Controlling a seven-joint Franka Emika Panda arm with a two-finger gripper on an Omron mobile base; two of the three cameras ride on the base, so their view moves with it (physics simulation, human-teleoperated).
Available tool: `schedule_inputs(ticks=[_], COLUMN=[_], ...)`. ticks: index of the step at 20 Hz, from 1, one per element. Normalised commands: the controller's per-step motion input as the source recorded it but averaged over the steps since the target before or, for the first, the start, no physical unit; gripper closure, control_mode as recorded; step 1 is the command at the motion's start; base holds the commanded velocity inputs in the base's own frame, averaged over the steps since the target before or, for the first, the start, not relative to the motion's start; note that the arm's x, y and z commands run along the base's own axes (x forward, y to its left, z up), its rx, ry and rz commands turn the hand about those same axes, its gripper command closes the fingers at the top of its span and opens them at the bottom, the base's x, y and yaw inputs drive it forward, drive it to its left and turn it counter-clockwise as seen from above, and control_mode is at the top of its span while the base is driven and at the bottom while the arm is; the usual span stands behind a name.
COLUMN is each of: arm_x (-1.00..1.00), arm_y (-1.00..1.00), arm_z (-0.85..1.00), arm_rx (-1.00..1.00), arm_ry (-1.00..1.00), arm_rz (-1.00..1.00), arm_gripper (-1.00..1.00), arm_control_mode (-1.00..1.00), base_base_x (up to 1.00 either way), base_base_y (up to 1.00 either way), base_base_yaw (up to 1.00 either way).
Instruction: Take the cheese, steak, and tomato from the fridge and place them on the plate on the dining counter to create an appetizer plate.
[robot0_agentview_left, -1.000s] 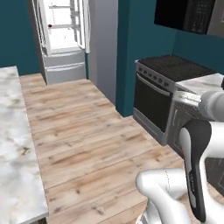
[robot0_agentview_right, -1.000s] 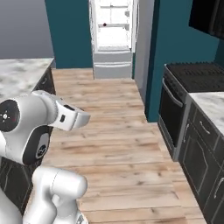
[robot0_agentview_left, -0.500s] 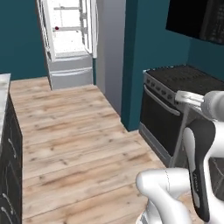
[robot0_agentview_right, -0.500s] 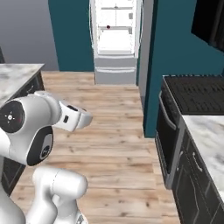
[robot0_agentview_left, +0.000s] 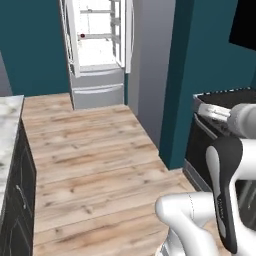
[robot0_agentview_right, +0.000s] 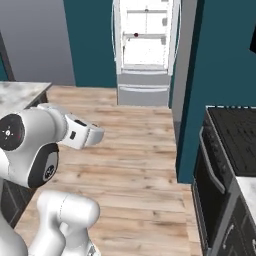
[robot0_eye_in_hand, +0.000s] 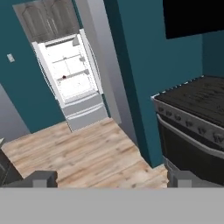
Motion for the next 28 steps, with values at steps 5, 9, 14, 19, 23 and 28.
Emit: schedule_inputs(ticks=[5,9,14,19,23,28], arm_x=[0.0,0.0,0.0,0.0,0.0,0.0], arm_y=[0.0,0.0,0.0,0.0,0.0,0.0], arm_z=[0.0,0.0,0.0,0.0,0.0,0.0], arm_rx=[0.0,0.0,0.0,0.0,0.0,0.0], arm_ry=[0.0,0.0,0.0,0.0,0.0,0.0], arm_rz=[0.0,0.0,0.0,0.0,0.0,0.0], arm_gripper=[-1.0,-1.0,-1.0,-1.0,-1.0,-1.0], arm_control_mode=[1.0,1.0,1.0,1.0,1.0,1.0], base_base_x=[1.0,1.0,1.0,1.0,1.0,1.0], base_base_y=[-0.03,-0.02,-0.13,-0.21,-0.36,-0.41], base_base_yaw=[0.12,0.08,0.08,0.09,0.05,0.04])
